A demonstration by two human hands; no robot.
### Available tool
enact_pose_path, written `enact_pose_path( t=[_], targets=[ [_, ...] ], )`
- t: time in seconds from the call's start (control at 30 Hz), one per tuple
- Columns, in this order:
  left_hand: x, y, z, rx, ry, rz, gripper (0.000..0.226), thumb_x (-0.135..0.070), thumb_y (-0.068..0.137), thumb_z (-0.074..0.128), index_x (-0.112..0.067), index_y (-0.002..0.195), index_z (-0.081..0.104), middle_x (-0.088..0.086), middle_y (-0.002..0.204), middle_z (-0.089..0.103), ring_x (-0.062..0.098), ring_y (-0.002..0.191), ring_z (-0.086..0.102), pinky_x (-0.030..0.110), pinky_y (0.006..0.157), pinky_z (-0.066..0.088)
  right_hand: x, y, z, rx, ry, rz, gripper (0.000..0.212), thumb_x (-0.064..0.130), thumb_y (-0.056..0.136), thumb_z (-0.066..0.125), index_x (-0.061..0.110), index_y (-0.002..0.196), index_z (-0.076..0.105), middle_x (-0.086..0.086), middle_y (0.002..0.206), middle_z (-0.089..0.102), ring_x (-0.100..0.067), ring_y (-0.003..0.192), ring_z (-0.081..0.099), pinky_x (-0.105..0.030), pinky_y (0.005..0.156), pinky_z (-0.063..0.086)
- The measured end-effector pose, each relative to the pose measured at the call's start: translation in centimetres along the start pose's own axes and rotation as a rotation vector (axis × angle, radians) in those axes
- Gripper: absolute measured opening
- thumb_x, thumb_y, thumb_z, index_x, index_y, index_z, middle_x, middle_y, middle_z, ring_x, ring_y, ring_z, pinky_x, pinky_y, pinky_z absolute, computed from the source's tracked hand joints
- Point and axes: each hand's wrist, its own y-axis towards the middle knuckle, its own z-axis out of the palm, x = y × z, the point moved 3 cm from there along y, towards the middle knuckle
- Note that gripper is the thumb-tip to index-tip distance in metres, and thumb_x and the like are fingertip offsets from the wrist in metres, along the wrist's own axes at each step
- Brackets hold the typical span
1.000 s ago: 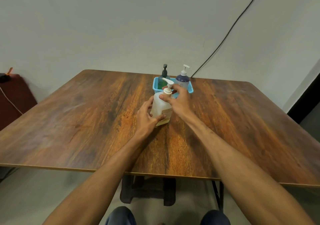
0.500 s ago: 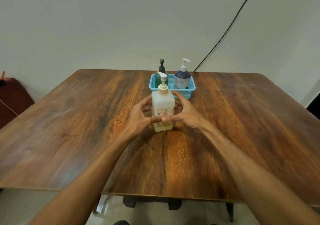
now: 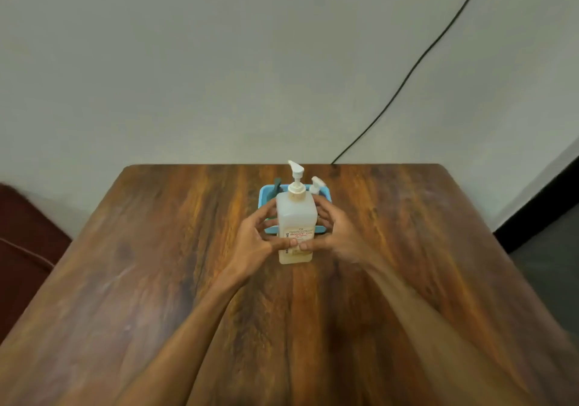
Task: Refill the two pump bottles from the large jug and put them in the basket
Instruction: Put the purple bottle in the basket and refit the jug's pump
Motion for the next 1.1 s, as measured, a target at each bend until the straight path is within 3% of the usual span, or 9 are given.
enact_pose_path(
  t=[0.17,0.27,0.4,0.57,0.67,0.73,0.87,1.0,1.1],
  targets=[
    [-6.3,3.7,3.2,0.121,-0.022,-0.018,0.085,-0.009,0.074,0.087,-0.027,0.146,0.047,-0.013,0.128,0.061,-0.005,0.106,0.063,0.008,0.073,0.054,5.9,-2.0,-6.2,-0.118,-0.032,0.053,0.096,0.006,0.07,0.091,0.027,0.149,0.042,-0.001,0.14,0.059,-0.022,0.127,0.059,-0.05,0.099,0.056],
    [-8.1,6.9,7.5,0.213,-0.039,-0.024,0.084,-0.006,0.073,0.088,-0.042,0.136,0.047,-0.033,0.118,0.064,-0.013,0.107,0.063,0.013,0.075,0.056,6.5,-2.5,-10.9,-0.215,-0.041,0.062,0.091,0.006,0.068,0.092,0.03,0.143,0.047,0.002,0.134,0.063,-0.022,0.123,0.063,-0.042,0.093,0.06],
    [-8.4,10.8,14.4,0.249,-0.031,-0.018,0.087,-0.011,0.07,0.091,-0.036,0.141,0.049,-0.021,0.129,0.066,0.004,0.12,0.064,0.034,0.095,0.059,4.9,-2.7,-17.4,-0.308,-0.063,0.115,0.09,-0.003,0.067,0.089,0.019,0.144,0.048,-0.003,0.131,0.064,-0.023,0.119,0.064,-0.049,0.096,0.057],
    [-6.9,16.5,24.0,0.273,-0.035,-0.047,0.089,-0.007,0.069,0.091,-0.026,0.144,0.047,-0.008,0.135,0.062,0.014,0.124,0.062,0.036,0.098,0.057,1.9,-1.4,-26.6,-0.274,-0.143,0.109,0.083,-0.004,0.073,0.086,0.015,0.144,0.049,-0.004,0.132,0.063,-0.016,0.119,0.063,-0.015,0.083,0.056],
    [-5.9,20.0,29.4,0.275,-0.015,-0.046,0.088,-0.004,0.069,0.09,-0.029,0.141,0.047,-0.017,0.131,0.06,0.007,0.123,0.06,0.025,0.091,0.057,-1.1,0.4,-31.6,-0.281,-0.115,0.135,0.081,-0.014,0.076,0.078,0.009,0.147,0.044,-0.009,0.135,0.059,-0.02,0.119,0.06,-0.007,0.072,0.051],
    [-4.9,22.2,32.8,0.265,-0.002,-0.06,0.086,-0.003,0.07,0.089,-0.025,0.141,0.046,-0.012,0.133,0.06,0.009,0.124,0.06,0.031,0.094,0.058,-3.5,1.8,-34.5,-0.3,-0.119,0.14,0.079,-0.017,0.076,0.075,0.008,0.145,0.046,-0.009,0.133,0.06,-0.016,0.114,0.062,-0.006,0.069,0.05],
    [-2.3,26.4,37.9,0.242,0.021,-0.08,0.082,0.004,0.073,0.084,-0.019,0.141,0.045,-0.004,0.135,0.059,0.017,0.124,0.061,0.046,0.098,0.057,-7.8,4.9,-39.2,-0.344,-0.24,0.115,0.076,-0.002,0.077,0.083,0.026,0.141,0.053,0.009,0.128,0.064,-0.009,0.117,0.063,-0.005,0.074,0.049],
    [0.3,29.8,41.3,0.21,0.038,-0.085,0.082,0.008,0.073,0.082,-0.017,0.142,0.045,-0.012,0.131,0.058,0.013,0.124,0.06,0.022,0.093,0.056,-11.3,7.6,-42.0,-0.374,-0.387,0.107,0.075,0.012,0.076,0.085,0.04,0.137,0.052,0.027,0.123,0.06,0.006,0.114,0.059,-0.023,0.091,0.055],
    [2.3,31.7,43.0,0.21,0.068,-0.081,0.081,0.007,0.074,0.081,-0.015,0.144,0.045,-0.009,0.133,0.059,0.012,0.125,0.059,0.018,0.093,0.054,-13.9,9.3,-42.9,-0.405,-0.346,0.105,0.073,0.003,0.076,0.084,0.026,0.139,0.056,0.036,0.107,0.049,0.028,0.099,0.051,0.0,0.073,0.046]
  ],
)
